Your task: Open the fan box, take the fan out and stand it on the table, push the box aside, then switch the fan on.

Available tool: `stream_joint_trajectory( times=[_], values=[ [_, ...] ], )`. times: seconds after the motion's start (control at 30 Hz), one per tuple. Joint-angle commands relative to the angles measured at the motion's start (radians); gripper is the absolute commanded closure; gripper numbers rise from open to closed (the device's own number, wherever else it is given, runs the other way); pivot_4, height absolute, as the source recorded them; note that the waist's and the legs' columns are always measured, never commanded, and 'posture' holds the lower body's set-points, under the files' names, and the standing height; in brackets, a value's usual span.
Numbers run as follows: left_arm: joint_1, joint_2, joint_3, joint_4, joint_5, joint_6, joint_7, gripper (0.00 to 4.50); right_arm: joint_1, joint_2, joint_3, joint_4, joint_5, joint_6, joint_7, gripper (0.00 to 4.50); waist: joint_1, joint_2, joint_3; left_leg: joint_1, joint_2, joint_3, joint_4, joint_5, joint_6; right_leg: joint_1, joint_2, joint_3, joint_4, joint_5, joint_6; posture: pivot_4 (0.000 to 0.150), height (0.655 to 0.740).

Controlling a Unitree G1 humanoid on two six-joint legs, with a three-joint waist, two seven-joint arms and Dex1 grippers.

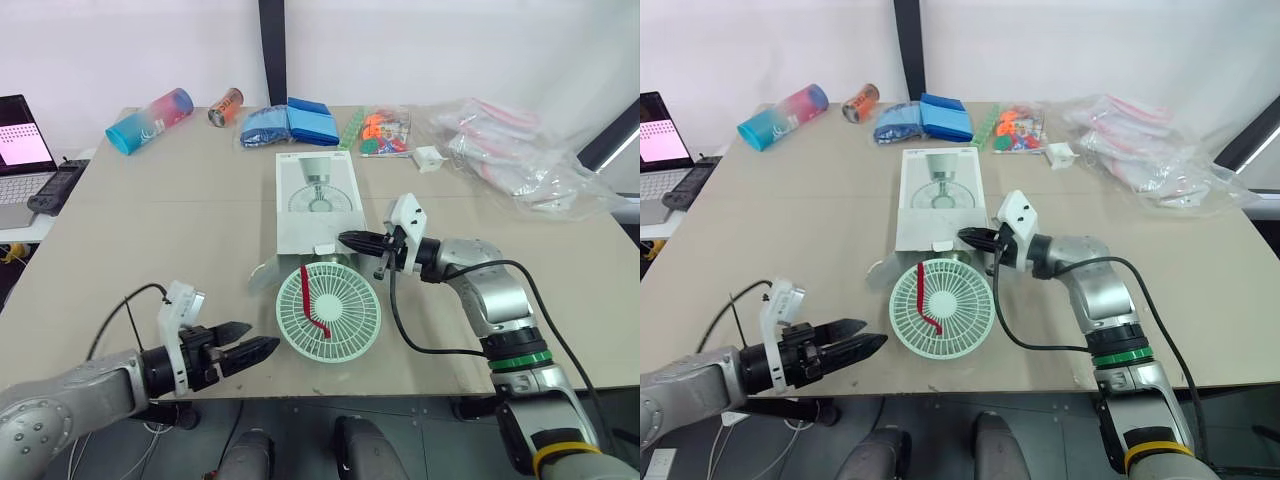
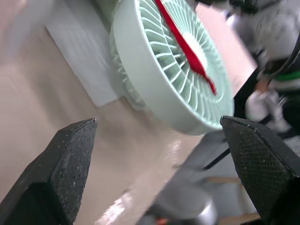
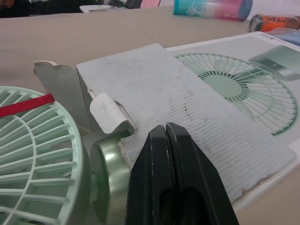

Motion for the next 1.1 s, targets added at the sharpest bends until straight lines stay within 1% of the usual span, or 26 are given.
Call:
stream_joint_trajectory(
  times=[0.03, 0.13, 0.2, 0.23, 0.27, 0.3, 0.33, 0.37, 0.4, 0.47, 0.5, 0.57, 0.67, 0.83, 0.93, 0.97, 1.0, 1.1],
  values=[
    [0.018, 0.039, 0.016, -0.043, 0.215, -0.136, -0.176, 0.02, 0.005, -0.019, -0.044, -0.056, 0.061, 0.004, 0.043, 4.5, 0.0, 0.002, 0.003, 0.0, 0.0, 0.0, 0.0, 0.0, 0.0, 0.0, 0.0, 0.0, 0.0, -0.001, -0.001, 0.15, 0.74],
    [0.001, 0.036, 0.005, -0.029, 0.378, -0.261, -0.27, 0.02, 0.022, -0.039, -0.072, -0.068, 0.092, 0.005, 0.072, 4.5, 0.002, 0.004, 0.008, -0.001, 0.001, 0.0, -0.001, 0.0, 0.0, -0.001, 0.0, 0.0, 0.0, -0.001, -0.002, 0.15, 0.74],
    [-0.01, 0.018, -0.014, -0.015, 0.469, -0.339, -0.319, 0.0, 0.046, -0.064, -0.1, -0.085, 0.125, 0.007, 0.103, 4.0, 0.002, 0.004, 0.01, -0.002, 0.001, 0.0, -0.001, 0.0, 0.0, -0.001, 0.0, 0.0, 0.0, -0.001, -0.001, 0.15, 0.74],
    [-0.014, 0.008, -0.021, -0.009, 0.5, -0.367, -0.337, 0.0, 0.062, -0.08, -0.113, -0.097, 0.141, 0.003, 0.124, 3.7, 0.003, 0.005, 0.011, -0.002, 0.001, 0.0, -0.001, 0.0, 0.0, -0.001, 0.0, 0.0, 0.0, 0.0, 0.0, 0.15, 0.74],
    [-0.017, 0.001, -0.029, -0.005, 0.527, -0.39, -0.355, 0.0, 0.077, -0.094, -0.123, -0.106, 0.152, -0.002, 0.142, 3.18, 0.003, 0.005, 0.011, -0.002, 0.001, 0.0, -0.001, 0.0, 0.001, -0.001, 0.0, 0.0, -0.001, 0.0, 0.001, 0.15, 0.74],
    [-0.018, -0.003, -0.04, 0.0, 0.565, -0.42, -0.374, 0.0, 0.095, -0.111, -0.136, -0.117, 0.167, -0.005, 0.162, 2.85, 0.003, 0.005, 0.012, -0.002, 0.001, 0.0, -0.001, 0.0, 0.001, -0.001, 0.0, 0.0, -0.001, 0.0, 0.001, 0.15, 0.74],
    [-0.018, -0.007, -0.049, 0.004, 0.593, -0.441, -0.389, 0.0, 0.106, -0.122, -0.143, -0.124, 0.178, -0.008, 0.174, 2.37, 0.003, 0.005, 0.012, -0.002, 0.001, 0.0, -0.001, 0.0, 0.001, -0.001, 0.0, 0.0, -0.001, 0.001, 0.001, 0.15, 0.74],
    [-0.019, -0.009, -0.061, 0.011, 0.627, -0.467, -0.404, 0.0, 0.124, -0.136, -0.157, -0.135, 0.195, -0.007, 0.191, 2.09, 0.003, 0.005, 0.013, -0.003, 0.001, 0.0, -0.001, 0.0, 0.001, -0.001, 0.0, -0.001, -0.001, 0.0, 0.002, 0.15, 0.74],
    [-0.021, -0.014, -0.074, 0.025, 0.667, -0.498, -0.417, 0.0, 0.153, -0.156, -0.176, -0.147, 0.211, -0.012, 0.212, 1.64, 0.003, 0.005, 0.013, -0.002, 0.001, 0.0, 0.0, -0.001, 0.001, -0.001, 0.0, -0.001, -0.001, 0.001, 0.002, 0.15, 0.74],
    [-0.039, -0.016, -0.112, 0.078, 0.778, -0.606, -0.451, 0.0, 0.244, -0.214, -0.214, -0.166, 0.233, -0.049, 0.298, 0.98, 0.0, 0.006, 0.013, -0.002, 0.002, 0.001, 0.0, -0.001, 0.001, -0.001, 0.001, -0.001, -0.001, 0.001, 0.001, 0.15, 0.74],
    [-0.052, -0.02, -0.126, 0.103, 0.818, -0.649, -0.462, 0.0, 0.276, -0.232, -0.229, -0.167, 0.238, -0.066, 0.328, 0.8, 0.001, 0.006, 0.013, -0.002, 0.003, 0.001, 0.0, -0.001, 0.001, -0.001, 0.001, -0.001, -0.001, 0.001, 0.001, 0.15, 0.74],
    [-0.081, -0.031, -0.147, 0.151, 0.876, -0.719, -0.479, 0.0, 0.324, -0.261, -0.252, -0.168, 0.254, -0.076, 0.369, 0.07, 0.005, 0.006, 0.013, -0.002, 0.003, 0.001, 0.0, -0.001, 0.002, -0.001, 0.001, -0.001, -0.001, 0.001, 0.001, 0.15, 0.74],
    [-0.122, -0.046, -0.167, 0.223, 0.936, -0.807, -0.507, 0.0, 0.372, -0.295, -0.273, -0.164, 0.266, -0.092, 0.409, 0.07, 0.005, 0.006, 0.014, -0.002, 0.003, 0.001, 0.0, -0.001, 0.002, 0.0, 0.001, -0.001, -0.001, 0.001, 0.002, 0.15, 0.74],
    [-0.212, -0.07, -0.213, 0.336, 1.017, -0.95, -0.571, 0.0, 0.411, -0.313, -0.3, -0.143, 0.271, -0.098, 0.414, 0.07, 0.001, 0.005, 0.014, 0.001, 0.008, 0.007, 0.001, -0.001, 0.002, 0.0, 0.003, -0.001, -0.001, 0.002, 0.004, 0.15, 0.74],
    [-0.266, -0.077, -0.241, 0.411, 1.101, -1.094, -0.594, 0.0, 0.434, -0.316, -0.309, -0.134, 0.267, -0.111, 0.415, 0.07, 0.002, 0.005, 0.014, 0.002, 0.009, 0.008, 0.002, -0.001, 0.002, 0.0, 0.004, -0.001, -0.001, 0.003, 0.003, 0.15, 0.74],
    [-0.279, -0.082, -0.248, 0.434, 1.125, -1.14, -0.595, 0.0, 0.438, -0.317, -0.312, -0.135, 0.27, -0.112, 0.415, 0.07, 0.003, 0.005, 0.014, 0.002, 0.009, 0.008, 0.002, -0.001, 0.002, 0.0, 0.004, -0.001, -0.001, 0.005, 0.001, 0.15, 0.74],
    [-0.295, -0.086, -0.255, 0.46, 1.155, -1.199, -0.591, 0.0, 0.441, -0.316, -0.316, -0.138, 0.274, -0.11, 0.414, 0.07, 0.003, 0.005, 0.014, 0.001, 0.009, 0.008, 0.003, -0.001, 0.003, 0.0, 0.004, -0.001, -0.001, 0.006, -0.001, 0.15, 0.74],
    [-0.34, -0.098, -0.269, 0.531, 1.231, -1.346, -0.57, 0.0, 0.447, -0.314, -0.323, -0.155, 0.293, -0.1, 0.411, 0.07, 0.003, 0.005, 0.014, 0.001, 0.009, 0.008, 0.003, -0.001, 0.003, 0.0, 0.004, -0.001, -0.001, 0.007, -0.002, 0.15, 0.74]
  ],
)
